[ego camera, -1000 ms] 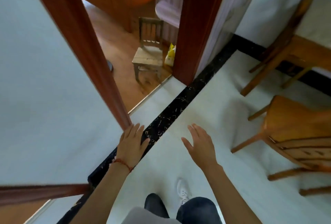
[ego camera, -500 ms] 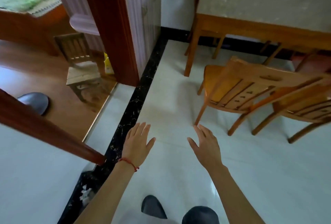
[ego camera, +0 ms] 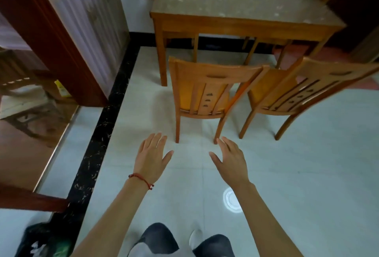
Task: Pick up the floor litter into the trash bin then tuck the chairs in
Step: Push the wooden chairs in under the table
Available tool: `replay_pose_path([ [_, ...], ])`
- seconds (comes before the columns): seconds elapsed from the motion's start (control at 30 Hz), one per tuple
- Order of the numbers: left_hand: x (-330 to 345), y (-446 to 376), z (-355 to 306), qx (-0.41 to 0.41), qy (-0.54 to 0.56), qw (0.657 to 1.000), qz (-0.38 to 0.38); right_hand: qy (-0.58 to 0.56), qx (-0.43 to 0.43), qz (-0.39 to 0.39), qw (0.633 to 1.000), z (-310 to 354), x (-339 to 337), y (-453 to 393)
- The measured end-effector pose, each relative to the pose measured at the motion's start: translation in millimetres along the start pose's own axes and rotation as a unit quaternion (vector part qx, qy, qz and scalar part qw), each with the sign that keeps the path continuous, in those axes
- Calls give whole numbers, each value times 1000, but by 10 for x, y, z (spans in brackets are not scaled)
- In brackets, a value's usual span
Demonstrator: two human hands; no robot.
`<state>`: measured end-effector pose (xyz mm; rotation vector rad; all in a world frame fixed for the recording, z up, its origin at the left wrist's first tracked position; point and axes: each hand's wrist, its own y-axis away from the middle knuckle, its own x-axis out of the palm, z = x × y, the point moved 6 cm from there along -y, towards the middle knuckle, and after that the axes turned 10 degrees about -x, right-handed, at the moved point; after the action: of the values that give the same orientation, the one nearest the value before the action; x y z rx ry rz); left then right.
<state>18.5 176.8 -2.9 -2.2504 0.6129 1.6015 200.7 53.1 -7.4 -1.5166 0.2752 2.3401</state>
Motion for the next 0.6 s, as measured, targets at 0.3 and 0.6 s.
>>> replay_pose_path([
  [0.3,99,-513,-661,18,-6,1000,-5,2,13,-6,1000,-577,-318,-320],
  [0.6,189,-1569,-917,28,10,999,15,12,17,-36,999,-912,-593,-1272],
])
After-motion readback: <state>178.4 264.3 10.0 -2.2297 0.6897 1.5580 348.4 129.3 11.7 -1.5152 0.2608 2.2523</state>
